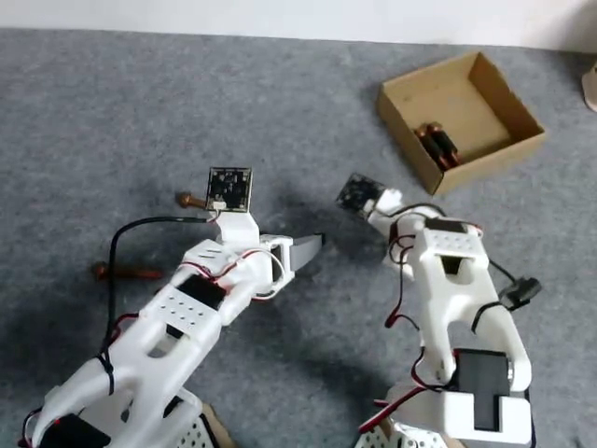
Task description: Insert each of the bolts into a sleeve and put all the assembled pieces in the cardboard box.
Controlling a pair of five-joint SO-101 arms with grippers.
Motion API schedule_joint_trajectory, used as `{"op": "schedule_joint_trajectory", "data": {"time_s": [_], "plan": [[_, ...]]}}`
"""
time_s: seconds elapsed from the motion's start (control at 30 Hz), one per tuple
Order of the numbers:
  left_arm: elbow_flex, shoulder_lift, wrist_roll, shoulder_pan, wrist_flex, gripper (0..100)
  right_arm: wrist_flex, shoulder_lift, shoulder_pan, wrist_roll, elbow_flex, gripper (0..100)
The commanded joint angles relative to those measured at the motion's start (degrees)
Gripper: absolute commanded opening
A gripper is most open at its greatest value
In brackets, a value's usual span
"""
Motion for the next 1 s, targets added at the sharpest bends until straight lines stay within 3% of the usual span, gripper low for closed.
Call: {"op": "schedule_joint_trajectory", "data": {"time_s": [0.0, 0.47, 0.67, 0.87, 0.97], "plan": [[-2.7, -2.1, -0.4, -0.7, -1.0, 32, 0.6, 0.4, -2.6, -0.7, 4.4, 11.3], [-2.7, -2.1, -0.4, -0.7, -1.0, 32, 0.6, -13.8, -3.8, -0.8, 16.7, 11.3], [-2.8, -2.1, -0.4, -0.7, -1.0, 32, 0.6, -16.2, -3.6, -4.5, 16.5, 11.3], [-3.8, -2.1, 0.0, -4.5, -1.1, 32, -2.4, -16.7, -3.6, -11.4, 16.4, 11.3], [-4.4, -2.1, 2.8, -6.7, -1.1, 32, -8.4, -16.7, -1.5, -20.2, 16.4, 11.3]]}}
